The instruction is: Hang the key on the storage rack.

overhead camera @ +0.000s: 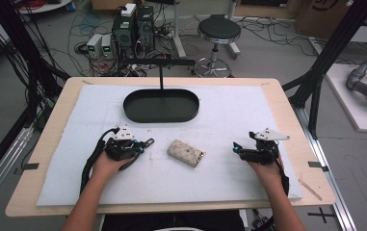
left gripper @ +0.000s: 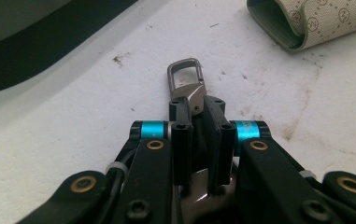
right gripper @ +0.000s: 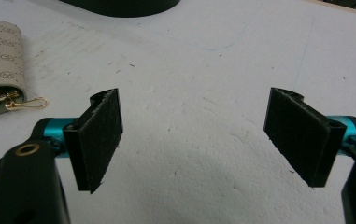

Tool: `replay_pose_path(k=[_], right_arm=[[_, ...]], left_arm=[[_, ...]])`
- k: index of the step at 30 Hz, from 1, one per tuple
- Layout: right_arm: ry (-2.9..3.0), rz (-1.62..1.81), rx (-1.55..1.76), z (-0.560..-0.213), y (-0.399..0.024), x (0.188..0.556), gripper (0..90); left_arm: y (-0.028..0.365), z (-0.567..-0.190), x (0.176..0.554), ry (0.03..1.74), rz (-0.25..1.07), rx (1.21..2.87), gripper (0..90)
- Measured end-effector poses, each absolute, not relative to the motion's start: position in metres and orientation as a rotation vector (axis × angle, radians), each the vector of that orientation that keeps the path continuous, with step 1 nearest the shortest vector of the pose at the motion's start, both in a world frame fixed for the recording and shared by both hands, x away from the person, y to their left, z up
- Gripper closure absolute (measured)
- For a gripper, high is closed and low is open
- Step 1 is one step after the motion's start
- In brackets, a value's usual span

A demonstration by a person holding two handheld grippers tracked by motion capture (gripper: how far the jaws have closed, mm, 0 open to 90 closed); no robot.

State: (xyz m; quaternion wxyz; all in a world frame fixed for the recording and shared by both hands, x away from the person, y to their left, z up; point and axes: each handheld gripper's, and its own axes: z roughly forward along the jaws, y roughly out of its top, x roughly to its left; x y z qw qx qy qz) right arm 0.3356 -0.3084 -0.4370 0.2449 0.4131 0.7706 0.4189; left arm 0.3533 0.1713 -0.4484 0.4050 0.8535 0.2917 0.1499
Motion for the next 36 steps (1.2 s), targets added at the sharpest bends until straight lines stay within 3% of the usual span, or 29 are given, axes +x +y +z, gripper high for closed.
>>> replay_pose_path(k=[3,21,36], right_arm=[[2.107,1.141,1.125,-0.437,-0.308,0.336,20.0],[2.105,1.155,1.127,-0.437,-0.307,0.336,20.0],[2.103,1.159,1.132,-0.438,-0.307,0.336,20.0]], left_arm=[[0.174,-0.442,0.350,0.715,0.415,2.124,87.5],[0.175,-0.398,0.358,0.693,0.478,1.917,87.7],[0.170,-0.336,0.387,0.662,0.594,1.862,87.8]])
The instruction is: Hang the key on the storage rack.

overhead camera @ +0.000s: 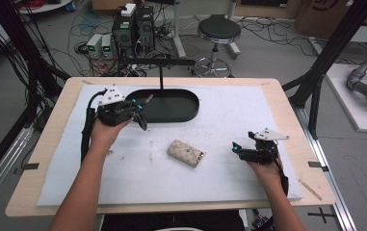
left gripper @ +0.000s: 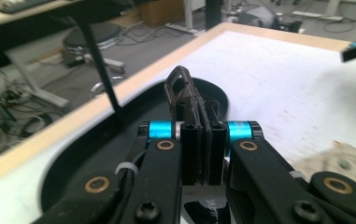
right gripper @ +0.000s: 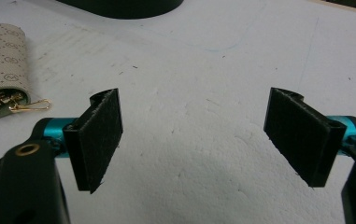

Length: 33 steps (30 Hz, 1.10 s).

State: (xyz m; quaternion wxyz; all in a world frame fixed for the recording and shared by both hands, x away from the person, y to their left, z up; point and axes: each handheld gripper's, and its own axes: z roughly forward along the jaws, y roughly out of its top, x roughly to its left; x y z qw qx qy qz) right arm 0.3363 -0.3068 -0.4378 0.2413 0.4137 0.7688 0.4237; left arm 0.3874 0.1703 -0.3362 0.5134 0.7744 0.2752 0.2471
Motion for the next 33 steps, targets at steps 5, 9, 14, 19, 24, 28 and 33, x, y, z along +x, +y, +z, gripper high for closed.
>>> replay_pose_path(k=[5,9,14,19,24,28,33], right_arm=[[2.102,1.159,1.130,-0.438,-0.307,0.336,20.0],[2.100,1.160,1.137,-0.438,-0.308,0.337,20.0],[2.103,1.162,1.140,-0.438,-0.309,0.338,20.0],[2.103,1.163,1.149,-0.439,-0.310,0.339,20.0],[2.104,1.168,1.162,-0.440,-0.311,0.340,20.0],[2.106,1.165,1.162,-0.440,-0.311,0.340,20.0],[2.099,1.169,1.170,-0.440,-0.312,0.338,20.0]], left_arm=[[0.170,-0.318,0.404,0.679,0.643,1.857,87.7],[0.173,-0.307,0.420,0.706,0.672,1.855,87.8],[0.173,-0.301,0.440,0.738,0.687,1.871,87.7],[0.172,-0.297,0.458,0.759,0.683,1.873,87.7],[0.170,-0.295,0.471,0.772,0.684,1.878,87.7],[0.165,-0.295,0.479,0.775,0.687,1.897,87.7],[0.157,-0.303,0.486,0.785,0.681,1.919,87.7]])
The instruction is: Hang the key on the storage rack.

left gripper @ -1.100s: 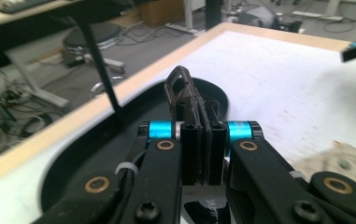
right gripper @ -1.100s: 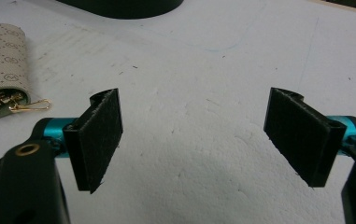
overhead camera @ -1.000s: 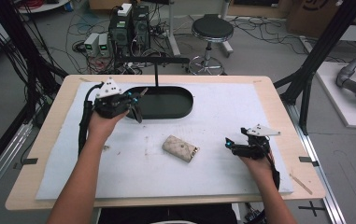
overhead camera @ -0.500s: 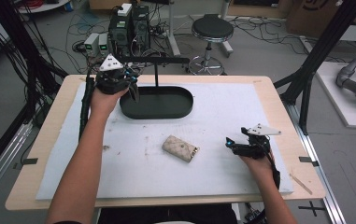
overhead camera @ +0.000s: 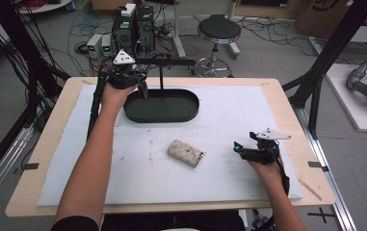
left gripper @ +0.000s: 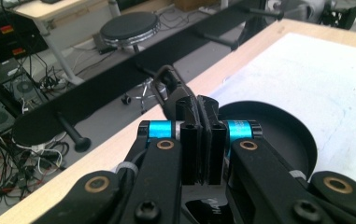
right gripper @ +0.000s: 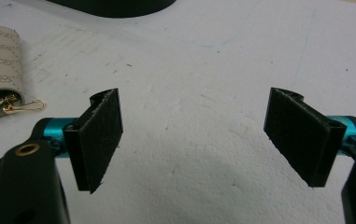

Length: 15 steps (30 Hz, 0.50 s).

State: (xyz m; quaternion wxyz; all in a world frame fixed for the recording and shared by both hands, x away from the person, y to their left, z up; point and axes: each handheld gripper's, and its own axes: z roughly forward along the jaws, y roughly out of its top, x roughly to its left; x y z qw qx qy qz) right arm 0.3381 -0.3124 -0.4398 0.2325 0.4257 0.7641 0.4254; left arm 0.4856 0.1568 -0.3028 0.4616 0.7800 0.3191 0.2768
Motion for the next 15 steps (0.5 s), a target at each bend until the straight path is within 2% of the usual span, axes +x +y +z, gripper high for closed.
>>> replay_pose_path(k=[15], right_arm=[[2.098,1.173,1.169,-0.440,-0.313,0.337,20.0]], left_arm=[[0.136,-0.309,0.490,0.755,0.686,1.956,87.7]])
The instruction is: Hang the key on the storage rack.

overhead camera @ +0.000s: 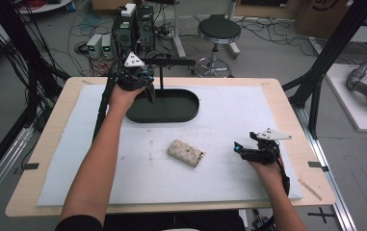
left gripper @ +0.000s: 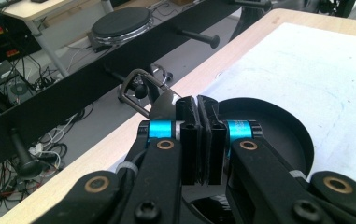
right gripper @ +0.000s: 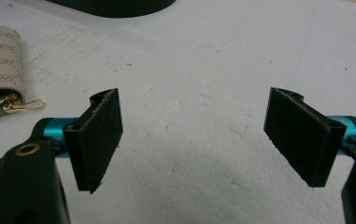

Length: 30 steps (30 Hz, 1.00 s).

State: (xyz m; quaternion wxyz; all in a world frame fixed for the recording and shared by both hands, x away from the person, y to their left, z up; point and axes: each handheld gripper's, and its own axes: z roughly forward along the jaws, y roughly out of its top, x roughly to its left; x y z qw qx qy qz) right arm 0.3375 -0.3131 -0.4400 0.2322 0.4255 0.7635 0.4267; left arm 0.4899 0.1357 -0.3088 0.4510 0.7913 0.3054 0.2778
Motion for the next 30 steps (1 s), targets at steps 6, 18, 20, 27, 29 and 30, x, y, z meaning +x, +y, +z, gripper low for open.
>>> replay_pose_path(k=[6,18,20,27,29,30], right_arm=[[2.099,1.173,1.169,-0.440,-0.314,0.337,20.0],[2.093,1.172,1.178,-0.441,-0.317,0.337,20.0],[2.095,1.174,1.179,-0.441,-0.317,0.336,20.0],[2.099,1.171,1.171,-0.441,-0.316,0.336,20.0],[2.097,1.171,1.170,-0.441,-0.316,0.335,20.0],[2.097,1.170,1.168,-0.441,-0.316,0.336,20.0]], left_arm=[[0.133,-0.310,0.499,0.767,0.680,1.970,87.7],[0.136,-0.317,0.512,0.793,0.635,1.967,84.4],[0.137,-0.317,0.511,0.801,0.620,1.955,77.9],[0.139,-0.323,0.498,0.793,0.548,1.942,70.2],[0.142,-0.328,0.490,0.791,0.522,1.937,67.2],[0.144,-0.330,0.487,0.793,0.517,1.937,65.7]])
